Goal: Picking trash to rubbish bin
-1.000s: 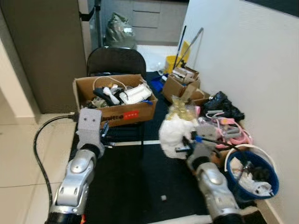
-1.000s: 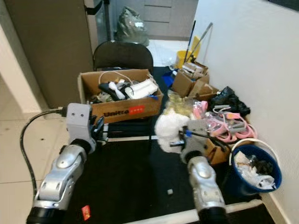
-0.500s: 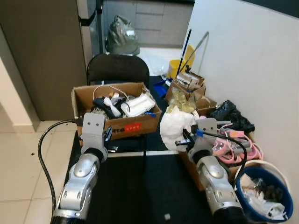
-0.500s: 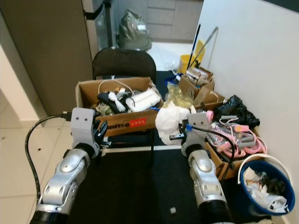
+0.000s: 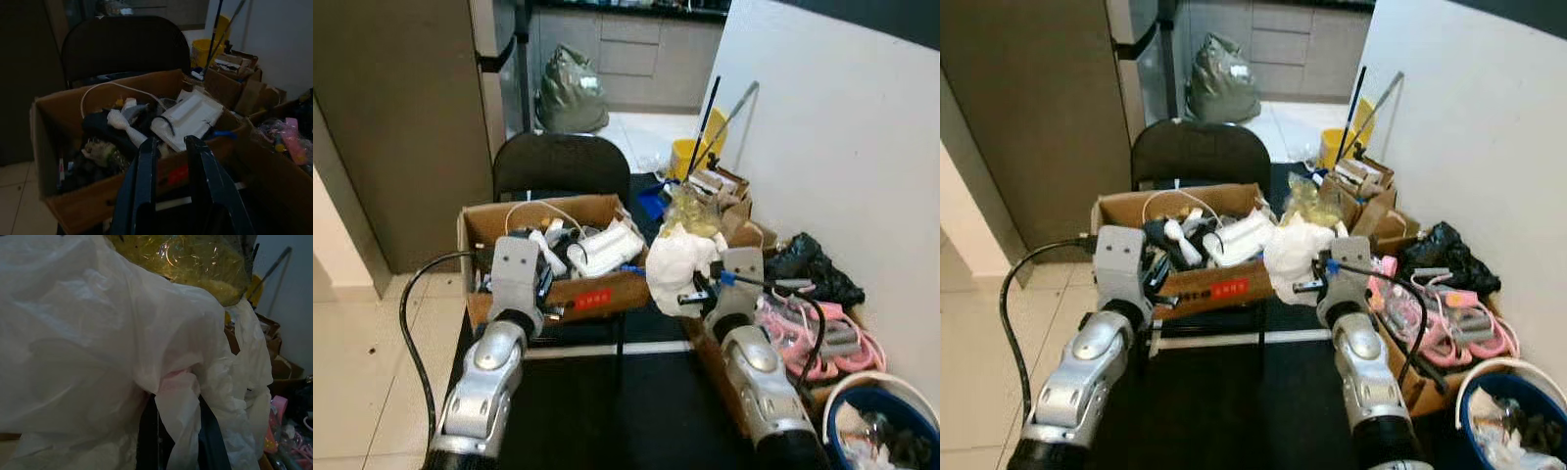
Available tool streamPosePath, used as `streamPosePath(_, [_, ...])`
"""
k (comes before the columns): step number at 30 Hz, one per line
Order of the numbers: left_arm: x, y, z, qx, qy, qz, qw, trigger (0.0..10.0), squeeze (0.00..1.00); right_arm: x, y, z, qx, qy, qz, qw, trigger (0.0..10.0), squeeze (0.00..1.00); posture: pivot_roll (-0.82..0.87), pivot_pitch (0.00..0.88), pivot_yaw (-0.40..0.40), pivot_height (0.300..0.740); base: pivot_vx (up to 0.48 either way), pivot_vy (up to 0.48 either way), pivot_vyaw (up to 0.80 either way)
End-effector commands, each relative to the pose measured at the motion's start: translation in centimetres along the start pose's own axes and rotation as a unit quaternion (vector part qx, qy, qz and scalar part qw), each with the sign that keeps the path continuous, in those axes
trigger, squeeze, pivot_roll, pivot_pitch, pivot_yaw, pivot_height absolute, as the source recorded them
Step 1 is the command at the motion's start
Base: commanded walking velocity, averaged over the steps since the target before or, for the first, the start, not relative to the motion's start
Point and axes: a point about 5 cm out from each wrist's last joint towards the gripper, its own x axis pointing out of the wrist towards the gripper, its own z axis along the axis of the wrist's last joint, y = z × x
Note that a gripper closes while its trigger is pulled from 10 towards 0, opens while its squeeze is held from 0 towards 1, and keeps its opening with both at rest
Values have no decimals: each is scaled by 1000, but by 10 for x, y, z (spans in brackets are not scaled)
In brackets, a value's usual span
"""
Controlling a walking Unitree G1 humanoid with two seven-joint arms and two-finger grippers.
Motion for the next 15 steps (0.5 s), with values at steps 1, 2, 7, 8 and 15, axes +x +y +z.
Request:
streamPosePath(1, [0,4,-6,12,13,10,1000,10000,0,0,2,-2,1,3,1,1000,10000,0,-33,0,-82,740,398,0,0])
streamPosePath(2, [-1,4,-8,14,16,10,1000,10000,0,0,2,-2,0,3,2,1000,10000,0,-33,0,-82,740,398,0,0])
streamPosePath(7, [-1,3,-8,17,16,6,1000,10000,0,-1,3,-4,0,4,2,1000,10000,0,-31,0,-81,740,398,0,0])
streamPosePath(8, [-1,3,-8,17,16,6,1000,10000,0,-1,3,-4,0,4,2,1000,10000,0,-31,0,-81,740,398,0,0])
streamPosePath(15, [-2,-2,-10,15,21,2,1000,10000,0,0,6,-6,1,8,6,1000,10000,0,-22,0,-88,740,405,0,0])
